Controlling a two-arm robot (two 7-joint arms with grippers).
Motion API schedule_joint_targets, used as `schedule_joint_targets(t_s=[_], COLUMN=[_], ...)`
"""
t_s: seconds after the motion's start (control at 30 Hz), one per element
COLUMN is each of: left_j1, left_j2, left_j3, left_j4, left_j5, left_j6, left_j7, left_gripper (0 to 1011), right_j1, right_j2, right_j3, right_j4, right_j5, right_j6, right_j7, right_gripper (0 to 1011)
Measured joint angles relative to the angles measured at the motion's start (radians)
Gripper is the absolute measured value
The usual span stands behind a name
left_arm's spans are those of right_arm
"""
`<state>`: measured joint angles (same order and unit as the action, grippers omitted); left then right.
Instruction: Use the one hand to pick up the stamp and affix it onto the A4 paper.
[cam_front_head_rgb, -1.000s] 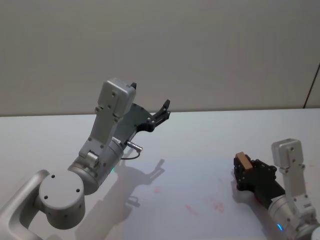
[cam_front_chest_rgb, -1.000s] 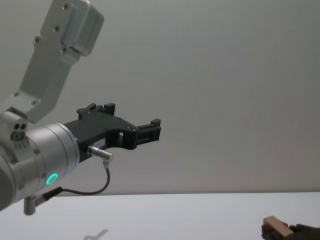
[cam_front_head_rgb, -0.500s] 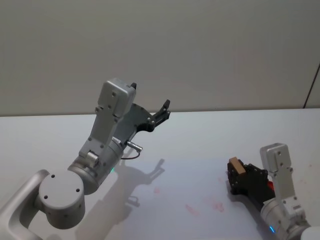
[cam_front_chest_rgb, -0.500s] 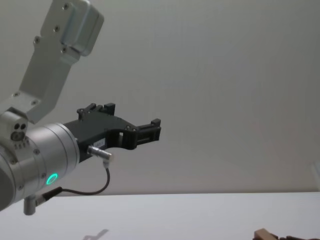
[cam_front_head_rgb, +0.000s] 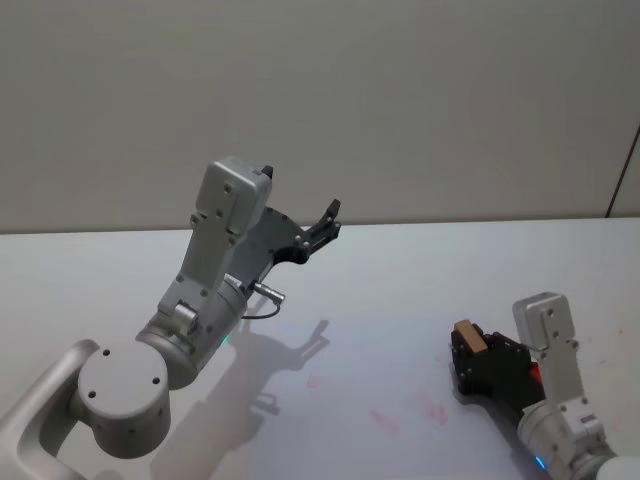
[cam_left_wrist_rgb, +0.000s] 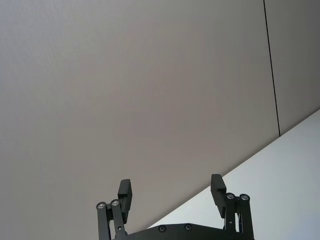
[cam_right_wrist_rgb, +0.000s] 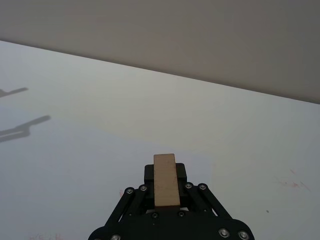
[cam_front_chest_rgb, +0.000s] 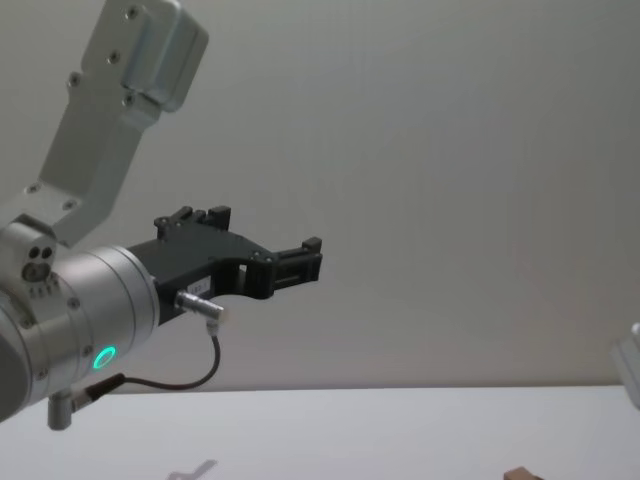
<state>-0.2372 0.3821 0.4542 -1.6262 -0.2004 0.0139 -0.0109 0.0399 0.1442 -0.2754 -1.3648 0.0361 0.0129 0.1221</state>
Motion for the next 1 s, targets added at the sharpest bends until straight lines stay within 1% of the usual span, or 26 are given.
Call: schedule_joint_targets(t_s=[0.33,0.63,0.83,1.0], left_j1=[0.0,0.0,0.0,0.0], left_j2=[0.0,0.0,0.0,0.0], left_j3=[0.0,0.0,0.0,0.0], left_j4=[0.0,0.0,0.0,0.0], left_j5=[0.0,0.0,0.0,0.0], left_j6=[0.0,0.0,0.0,0.0], left_j7=[0.0,0.0,0.0,0.0], left_gripper=[1001,1001,1001,1001], right_j1=[0.005,0.007,0.003,-0.007], right_j2=[-0.004,-0.005,-0.004,0.001], right_j3=[-0.001,0.0,0.004,0.01], right_j4=[0.011,0.005,-0.028,-0.076], right_j5=[-0.008,-0.002,0.02,0.049], right_j6=[0.0,0.004,0.008,0.014], right_j7=[0.001,0.003,0.005,0.005], right_gripper=[220,220,220,220])
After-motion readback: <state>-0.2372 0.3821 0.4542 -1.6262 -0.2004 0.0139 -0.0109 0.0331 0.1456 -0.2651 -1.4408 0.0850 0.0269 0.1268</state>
